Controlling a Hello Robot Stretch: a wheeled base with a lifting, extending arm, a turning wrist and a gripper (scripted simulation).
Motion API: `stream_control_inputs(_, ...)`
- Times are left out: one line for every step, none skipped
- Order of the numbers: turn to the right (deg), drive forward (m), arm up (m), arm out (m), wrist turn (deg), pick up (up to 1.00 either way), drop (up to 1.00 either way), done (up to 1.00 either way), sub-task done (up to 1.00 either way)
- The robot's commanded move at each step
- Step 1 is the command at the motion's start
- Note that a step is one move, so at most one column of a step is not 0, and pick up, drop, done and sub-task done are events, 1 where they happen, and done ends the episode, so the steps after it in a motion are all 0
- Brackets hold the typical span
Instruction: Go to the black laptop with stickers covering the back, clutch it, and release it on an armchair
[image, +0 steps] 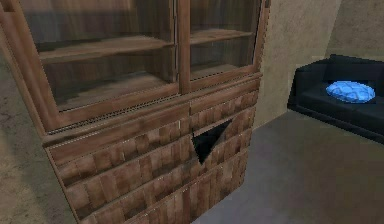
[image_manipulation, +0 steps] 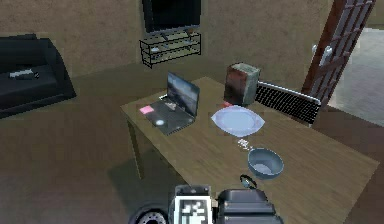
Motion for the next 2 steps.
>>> stream_control_inputs(0.0, 0.00, 0.00, 0.50, 0.0, 0.00, 0.00, 0.00, 0.00)
stream_control_inputs(0.0, 0.00, 0.00, 0.00, 45.0, 0.00, 0.00, 0.00, 0.00)
